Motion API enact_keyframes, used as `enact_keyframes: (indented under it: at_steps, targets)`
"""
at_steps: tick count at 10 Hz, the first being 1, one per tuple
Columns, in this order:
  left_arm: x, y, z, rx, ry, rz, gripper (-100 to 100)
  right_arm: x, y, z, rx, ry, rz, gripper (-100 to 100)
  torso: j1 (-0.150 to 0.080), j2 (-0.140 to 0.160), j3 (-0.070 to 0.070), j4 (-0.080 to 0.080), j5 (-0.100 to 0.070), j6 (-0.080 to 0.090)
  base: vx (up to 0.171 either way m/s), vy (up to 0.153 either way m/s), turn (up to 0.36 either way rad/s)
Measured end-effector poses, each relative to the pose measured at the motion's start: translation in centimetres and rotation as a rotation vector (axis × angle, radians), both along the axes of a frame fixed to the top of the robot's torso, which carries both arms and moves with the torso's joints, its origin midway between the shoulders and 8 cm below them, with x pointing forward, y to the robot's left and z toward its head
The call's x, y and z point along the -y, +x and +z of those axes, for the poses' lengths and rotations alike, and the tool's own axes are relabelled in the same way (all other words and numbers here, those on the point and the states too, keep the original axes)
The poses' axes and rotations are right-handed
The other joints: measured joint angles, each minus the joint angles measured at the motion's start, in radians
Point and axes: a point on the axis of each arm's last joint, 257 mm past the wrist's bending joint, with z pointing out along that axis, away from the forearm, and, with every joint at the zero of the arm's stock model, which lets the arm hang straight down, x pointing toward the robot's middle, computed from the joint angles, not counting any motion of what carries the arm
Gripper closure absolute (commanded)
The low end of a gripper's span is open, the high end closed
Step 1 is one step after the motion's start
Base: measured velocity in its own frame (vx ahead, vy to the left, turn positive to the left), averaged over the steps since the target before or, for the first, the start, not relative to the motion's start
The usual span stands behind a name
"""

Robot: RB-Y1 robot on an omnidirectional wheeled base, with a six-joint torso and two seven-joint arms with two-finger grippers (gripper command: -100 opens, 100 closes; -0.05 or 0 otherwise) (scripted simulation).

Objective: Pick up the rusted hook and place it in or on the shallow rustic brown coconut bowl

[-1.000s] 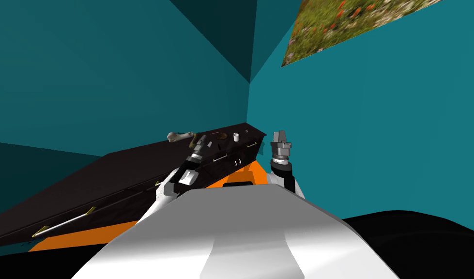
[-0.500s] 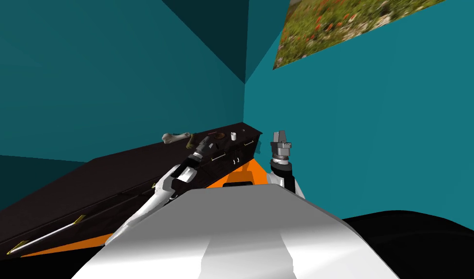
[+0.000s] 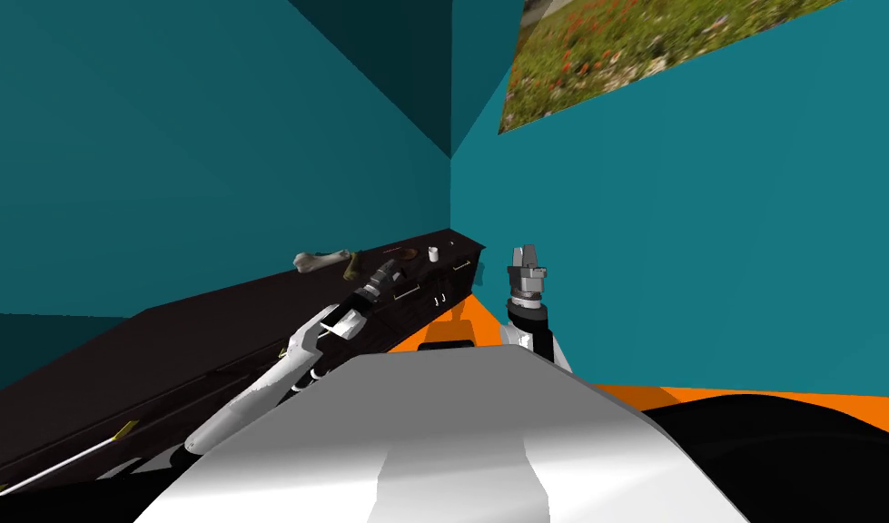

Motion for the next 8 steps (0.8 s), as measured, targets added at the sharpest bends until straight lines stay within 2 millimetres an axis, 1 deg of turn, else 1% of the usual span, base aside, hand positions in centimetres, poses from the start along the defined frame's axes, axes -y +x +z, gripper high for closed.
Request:
enact_keyframes:
  at_steps: [2,3,5,7,8]
  targets:
    - [-0.8,0.5,-1.3,-0.049,0.038,0.001,-100,0.0,0.0,0.0,0.000,0.000,0.000,0,0.000,-0.001,0.000,0.000,0.000,0.000,-0.036,0.001,-0.124]
    - [-1.4,0.7,-2.3,-0.080,0.063,0.004,-100,0.0,0.0,0.0,0.000,0.000,0.000,0,0.000,-0.001,-0.001,0.000,0.000,0.001,-0.031,0.005,-0.093]
    - [-2.3,1.0,-3.2,-0.127,0.106,0.010,-100,0.0,0.0,0.0,0.000,0.000,0.000,0,0.000,-0.001,-0.001,0.000,0.000,0.001,-0.043,-0.002,-0.227]
    - [-3.9,1.4,-5.1,-0.196,0.162,0.029,-100,0.0,0.0,0.0,0.000,0.000,0.000,0,0.000,-0.001,-0.001,0.000,0.000,0.000,-0.037,-0.001,-0.115]
    - [-4.8,1.7,-6.0,-0.224,0.193,0.038,-100,0.0,0.0,0.0,0.000,0.000,0.000,0,0.000,-0.001,-0.001,0.000,0.000,0.000,-0.035,-0.009,-0.302]
